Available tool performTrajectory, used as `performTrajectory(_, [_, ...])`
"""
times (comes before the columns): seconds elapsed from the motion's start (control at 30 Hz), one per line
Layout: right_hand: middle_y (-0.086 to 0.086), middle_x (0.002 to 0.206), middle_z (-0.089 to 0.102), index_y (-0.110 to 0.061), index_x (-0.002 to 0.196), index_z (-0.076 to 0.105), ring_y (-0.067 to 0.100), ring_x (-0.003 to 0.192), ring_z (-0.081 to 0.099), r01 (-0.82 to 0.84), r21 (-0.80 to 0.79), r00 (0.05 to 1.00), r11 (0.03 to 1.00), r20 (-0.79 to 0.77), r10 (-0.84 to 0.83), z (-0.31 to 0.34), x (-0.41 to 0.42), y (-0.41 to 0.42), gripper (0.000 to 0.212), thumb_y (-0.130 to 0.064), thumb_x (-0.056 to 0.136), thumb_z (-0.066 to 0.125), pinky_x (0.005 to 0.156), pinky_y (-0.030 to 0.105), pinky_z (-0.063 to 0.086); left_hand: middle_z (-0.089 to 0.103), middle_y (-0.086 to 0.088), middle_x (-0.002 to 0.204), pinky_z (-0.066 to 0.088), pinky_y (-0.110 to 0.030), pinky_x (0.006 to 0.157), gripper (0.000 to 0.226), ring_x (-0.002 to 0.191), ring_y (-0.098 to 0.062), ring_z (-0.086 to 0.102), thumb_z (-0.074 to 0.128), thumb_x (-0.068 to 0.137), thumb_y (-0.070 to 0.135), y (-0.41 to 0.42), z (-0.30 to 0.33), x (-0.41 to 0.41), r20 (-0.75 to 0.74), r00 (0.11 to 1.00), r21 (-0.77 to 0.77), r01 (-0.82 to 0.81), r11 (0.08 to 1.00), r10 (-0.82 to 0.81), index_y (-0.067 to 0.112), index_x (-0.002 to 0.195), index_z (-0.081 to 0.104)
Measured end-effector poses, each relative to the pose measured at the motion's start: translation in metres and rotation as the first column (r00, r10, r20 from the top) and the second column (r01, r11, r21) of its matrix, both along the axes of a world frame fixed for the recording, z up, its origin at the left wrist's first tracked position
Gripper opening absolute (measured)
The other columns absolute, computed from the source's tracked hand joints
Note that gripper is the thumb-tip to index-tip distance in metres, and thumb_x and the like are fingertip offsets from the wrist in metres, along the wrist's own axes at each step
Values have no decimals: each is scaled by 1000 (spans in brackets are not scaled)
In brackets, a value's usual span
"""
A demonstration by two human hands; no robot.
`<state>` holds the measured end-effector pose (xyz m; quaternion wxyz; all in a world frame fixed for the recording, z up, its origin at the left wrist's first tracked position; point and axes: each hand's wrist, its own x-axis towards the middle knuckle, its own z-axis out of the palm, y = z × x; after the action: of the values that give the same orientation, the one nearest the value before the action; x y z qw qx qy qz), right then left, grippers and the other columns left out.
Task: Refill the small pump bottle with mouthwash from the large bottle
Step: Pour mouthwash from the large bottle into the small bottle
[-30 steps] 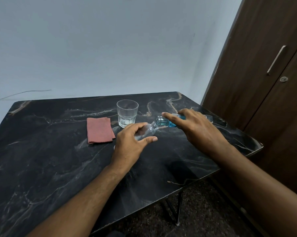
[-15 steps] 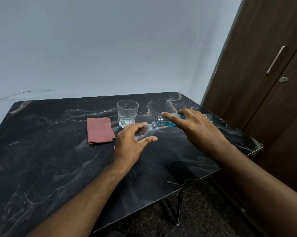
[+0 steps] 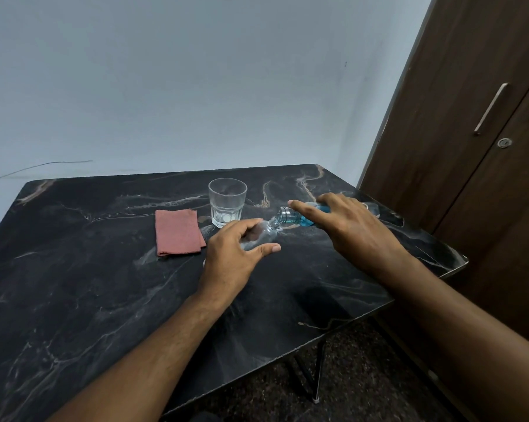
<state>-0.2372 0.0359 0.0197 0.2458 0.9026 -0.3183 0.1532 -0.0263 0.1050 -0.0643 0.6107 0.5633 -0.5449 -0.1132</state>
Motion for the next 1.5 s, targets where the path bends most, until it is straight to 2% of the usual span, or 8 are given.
performTrajectory(0.2, [13,119,57,-34,154,35,24,92,56,-4,-12,1000,1000,-1,4,1,0,1,92,10,82,71,76,33,46,72,11,103,61,-32,88,53,98,-6,69,92,65,34,-1,0,0,-2,1000,0,2,1000,-2,27,115,74])
performTrajectory(0.5, [13,124,56,-35,155,31,25,98,58,-7,-12,1000,1000,-22,7,1,-1,-1,95,10,82,72,83,37,53,72,10,102,60,-30,88,54,98,-5,69,92,66,35,0,0,0,13,1000,6,-2,1000,2,27,116,74])
performTrajectory(0.9, [13,124,56,-37,155,29,26,99,58,-5,-13,999,1000,-34,4,1,0,-3,98,10,81,73,82,37,54,71,12,102,58,-20,86,59,97,-3,67,87,63,45,1,2,0,29,1000,-1,-3,1000,3,24,117,73])
performTrajectory(1.3, [13,121,56,-36,155,30,27,97,57,-3,-22,999,1000,-37,3,1,0,-2,95,10,83,71,80,37,52,70,13,102,55,-13,85,56,97,-1,67,90,66,40,1,0,1,35,999,-2,-12,1000,12,25,117,73])
performTrajectory(1.5, [13,124,55,-36,156,27,27,100,58,-4,-21,999,1000,-45,3,2,1,-3,98,10,82,71,84,39,54,70,12,102,54,-11,85,57,97,-1,67,90,65,37,1,1,1,34,999,-11,-14,1000,14,23,118,73])
